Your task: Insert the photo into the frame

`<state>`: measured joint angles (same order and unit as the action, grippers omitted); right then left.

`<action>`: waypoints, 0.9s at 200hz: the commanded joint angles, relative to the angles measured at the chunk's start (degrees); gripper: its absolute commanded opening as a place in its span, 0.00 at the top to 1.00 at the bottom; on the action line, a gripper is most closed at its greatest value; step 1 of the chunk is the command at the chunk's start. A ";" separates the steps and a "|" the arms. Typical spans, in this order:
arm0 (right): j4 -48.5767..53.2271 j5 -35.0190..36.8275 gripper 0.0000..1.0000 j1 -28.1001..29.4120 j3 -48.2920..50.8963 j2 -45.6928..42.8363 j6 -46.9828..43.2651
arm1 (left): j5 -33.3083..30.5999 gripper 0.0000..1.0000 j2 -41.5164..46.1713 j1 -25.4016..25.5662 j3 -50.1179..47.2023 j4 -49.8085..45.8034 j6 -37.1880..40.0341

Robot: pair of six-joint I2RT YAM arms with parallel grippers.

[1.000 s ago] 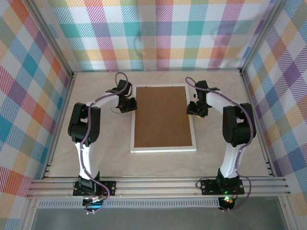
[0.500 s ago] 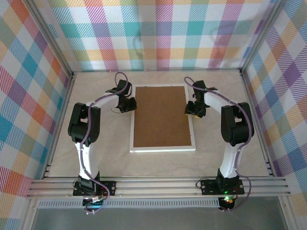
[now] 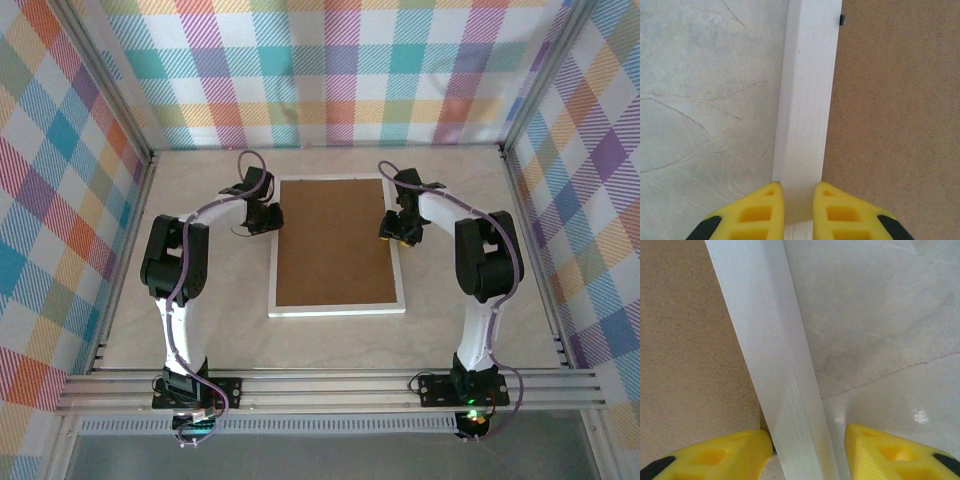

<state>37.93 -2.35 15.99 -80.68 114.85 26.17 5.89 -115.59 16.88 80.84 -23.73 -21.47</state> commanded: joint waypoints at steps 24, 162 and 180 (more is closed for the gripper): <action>3.62 -1.92 0.50 3.54 0.14 2.17 -2.16 | 2.71 0.86 0.43 1.89 -1.58 -3.12 -1.38; 15.33 3.17 0.44 -1.09 11.77 -20.12 -4.40 | 1.84 0.86 1.51 1.28 -1.66 -3.70 -1.03; 14.81 2.10 0.44 -0.90 15.13 -20.74 -4.22 | 1.82 0.86 1.42 1.23 -1.35 -4.11 -0.79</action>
<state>50.06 1.04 14.98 -69.25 95.37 20.78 5.80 -114.78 17.12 79.90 -23.90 -21.58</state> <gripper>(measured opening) 0.558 0.143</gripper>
